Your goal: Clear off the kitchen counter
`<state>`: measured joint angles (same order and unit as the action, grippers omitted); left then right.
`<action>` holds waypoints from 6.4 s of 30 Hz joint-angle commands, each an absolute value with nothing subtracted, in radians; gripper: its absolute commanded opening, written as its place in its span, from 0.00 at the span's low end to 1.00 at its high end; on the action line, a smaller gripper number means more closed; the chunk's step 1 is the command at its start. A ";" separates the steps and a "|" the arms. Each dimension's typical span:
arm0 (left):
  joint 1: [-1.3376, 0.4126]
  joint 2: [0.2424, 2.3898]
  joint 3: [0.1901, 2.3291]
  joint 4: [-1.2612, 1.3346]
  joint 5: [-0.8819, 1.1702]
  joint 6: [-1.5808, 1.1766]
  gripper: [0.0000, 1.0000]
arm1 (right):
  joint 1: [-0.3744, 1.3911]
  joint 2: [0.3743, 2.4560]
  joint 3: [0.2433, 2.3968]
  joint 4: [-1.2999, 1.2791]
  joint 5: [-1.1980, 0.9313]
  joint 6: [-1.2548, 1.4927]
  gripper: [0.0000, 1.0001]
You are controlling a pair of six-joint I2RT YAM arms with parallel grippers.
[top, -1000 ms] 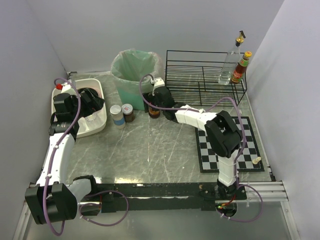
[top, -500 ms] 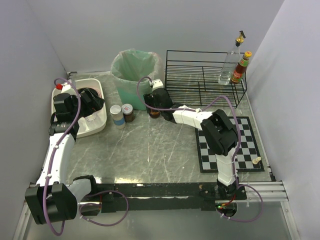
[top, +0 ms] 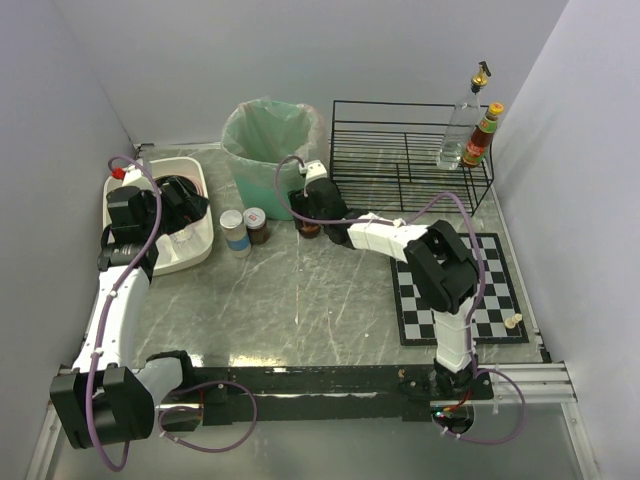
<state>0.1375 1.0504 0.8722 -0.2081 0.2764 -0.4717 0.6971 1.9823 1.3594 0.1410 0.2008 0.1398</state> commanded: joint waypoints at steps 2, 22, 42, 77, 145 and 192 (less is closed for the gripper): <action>0.135 1.045 0.899 -0.198 0.291 -0.460 0.99 | 0.701 1.804 1.302 0.134 0.135 0.130 0.00; 0.135 1.043 0.896 -0.193 0.298 -0.462 0.99 | 0.358 1.445 1.583 -0.273 -0.026 0.104 0.00; 0.135 1.037 0.896 -0.195 0.296 -0.460 0.99 | 0.106 1.861 2.051 -0.333 0.052 0.084 0.00; 0.133 1.043 0.894 -0.195 0.296 -0.459 0.99 | 0.041 1.937 1.868 -0.221 0.104 0.058 0.04; 0.132 1.052 0.897 -0.199 0.270 -0.471 0.99 | 0.682 1.483 1.266 0.225 -0.209 0.253 0.92; 0.143 0.976 0.914 -0.264 -0.043 -0.515 0.99 | 0.953 2.155 1.744 0.106 -0.089 0.054 1.00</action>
